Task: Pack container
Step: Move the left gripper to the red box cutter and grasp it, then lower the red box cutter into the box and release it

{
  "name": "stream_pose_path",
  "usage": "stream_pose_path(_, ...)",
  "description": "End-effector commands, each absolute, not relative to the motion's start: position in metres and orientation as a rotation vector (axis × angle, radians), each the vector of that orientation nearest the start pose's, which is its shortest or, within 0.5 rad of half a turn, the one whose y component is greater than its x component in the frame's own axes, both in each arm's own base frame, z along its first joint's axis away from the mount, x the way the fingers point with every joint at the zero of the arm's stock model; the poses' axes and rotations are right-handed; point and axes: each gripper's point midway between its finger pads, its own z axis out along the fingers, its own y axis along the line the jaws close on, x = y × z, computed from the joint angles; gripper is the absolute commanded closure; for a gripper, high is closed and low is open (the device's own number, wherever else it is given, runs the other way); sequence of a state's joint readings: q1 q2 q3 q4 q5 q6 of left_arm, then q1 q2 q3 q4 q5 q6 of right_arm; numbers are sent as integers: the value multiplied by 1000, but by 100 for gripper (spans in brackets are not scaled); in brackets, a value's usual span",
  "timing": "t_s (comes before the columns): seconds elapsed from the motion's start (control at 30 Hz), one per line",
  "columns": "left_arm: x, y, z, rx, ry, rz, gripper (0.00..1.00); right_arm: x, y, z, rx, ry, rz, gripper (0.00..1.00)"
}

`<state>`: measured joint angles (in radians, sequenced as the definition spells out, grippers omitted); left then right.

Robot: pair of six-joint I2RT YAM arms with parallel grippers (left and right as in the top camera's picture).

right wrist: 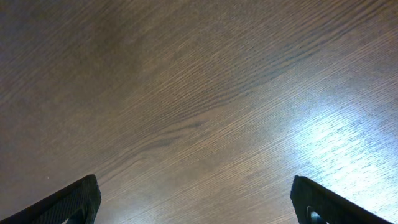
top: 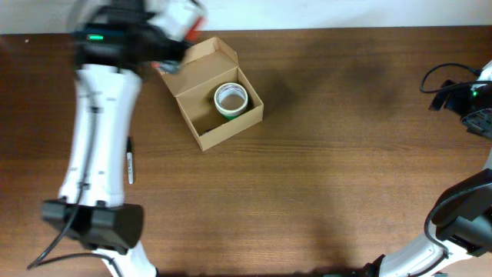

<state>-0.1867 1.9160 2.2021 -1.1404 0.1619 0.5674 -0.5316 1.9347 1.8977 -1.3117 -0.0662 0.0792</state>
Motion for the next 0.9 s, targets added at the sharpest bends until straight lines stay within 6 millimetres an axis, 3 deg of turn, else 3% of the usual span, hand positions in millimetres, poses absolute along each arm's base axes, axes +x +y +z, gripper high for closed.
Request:
stream_pose_path(0.0,478,-149,258,1207,2241,152,98,361,-202,176,875,2765,20,1)
stream_pose_path(0.07,473,-162,219,1292,2319,115,98,361,-202,176,875,2765,20,1)
stream_pose_path(0.17,466,-162,177,1360,2430,84,98,361,-202,176,875,2765,20,1)
stream_pose_path(0.33,456,-159,125,1391,2597,29,98,361,-202,176,875,2765,20,1)
stream_pose_path(0.5,447,-171,116,1379,2630,-105,98,361,-202,176,875,2765,20,1)
stream_pose_path(0.87,432,-178,107,1320,2711,-196,98,361,-202,176,875,2765,20,0)
